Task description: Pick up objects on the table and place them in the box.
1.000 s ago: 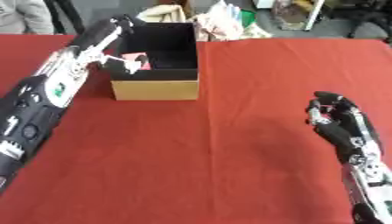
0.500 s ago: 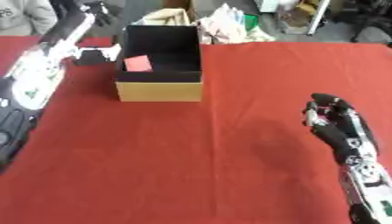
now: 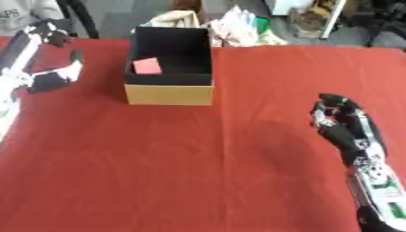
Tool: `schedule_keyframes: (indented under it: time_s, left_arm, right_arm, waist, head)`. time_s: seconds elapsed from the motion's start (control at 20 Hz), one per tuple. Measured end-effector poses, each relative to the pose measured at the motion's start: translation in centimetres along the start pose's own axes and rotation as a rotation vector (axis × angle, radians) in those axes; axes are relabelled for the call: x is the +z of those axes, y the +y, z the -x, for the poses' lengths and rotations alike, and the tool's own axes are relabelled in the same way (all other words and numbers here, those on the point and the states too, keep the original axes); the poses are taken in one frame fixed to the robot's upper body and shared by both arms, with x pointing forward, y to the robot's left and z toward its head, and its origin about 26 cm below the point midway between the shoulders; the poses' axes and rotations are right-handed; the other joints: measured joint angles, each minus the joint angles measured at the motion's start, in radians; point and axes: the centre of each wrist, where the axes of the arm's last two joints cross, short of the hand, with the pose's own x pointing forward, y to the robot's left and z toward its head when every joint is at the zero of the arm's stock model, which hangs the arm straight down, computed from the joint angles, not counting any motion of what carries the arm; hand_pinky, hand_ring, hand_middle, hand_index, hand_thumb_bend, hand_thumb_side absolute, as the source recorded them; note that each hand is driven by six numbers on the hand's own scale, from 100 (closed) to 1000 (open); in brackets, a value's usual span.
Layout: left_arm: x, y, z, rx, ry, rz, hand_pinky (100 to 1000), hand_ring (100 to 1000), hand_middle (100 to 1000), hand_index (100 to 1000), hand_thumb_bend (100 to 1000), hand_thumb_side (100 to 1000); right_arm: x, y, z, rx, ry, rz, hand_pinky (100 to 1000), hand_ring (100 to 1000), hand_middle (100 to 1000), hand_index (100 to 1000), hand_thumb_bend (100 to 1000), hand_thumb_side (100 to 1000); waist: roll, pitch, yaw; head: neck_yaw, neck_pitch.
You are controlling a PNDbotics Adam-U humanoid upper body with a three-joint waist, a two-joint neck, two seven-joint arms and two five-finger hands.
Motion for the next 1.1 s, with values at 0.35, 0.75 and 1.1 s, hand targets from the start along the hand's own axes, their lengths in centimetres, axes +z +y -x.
schedule_keyframes:
  time_s: [0.35,0.75,1.1]
  left_arm:
    - [-0.6,0.3,-5.7,0.095,-0.235,0.072,709,720,741,888,100,172]
    - [-2.0,0.8,-15.7,0.219,-0.565,0.189,709,718,739,893,100,260]
    - [-1.3,2.3,-19.7,0.324,-0.665,0.239,712,720,740,893,135,301]
  right_arm:
    - [0.2,-0.1,0.2,0.001,0.007,0.001,521,620,582,712,100,100]
    - [0.4,-0.2,0.4,0.004,0.017,0.003,521,620,582,712,100,100]
    - [0.5,-0.2,0.6,0.005,0.021,0.004,521,620,582,713,100,100]
  waist:
    - [-0.003,-0.010,0.009]
    - [-0.003,-0.014,0.011]
    - [0.002,-0.014,0.007]
  head:
    - [0.003,0.012]
    - [0.009,0.023]
    - [0.010,0.029]
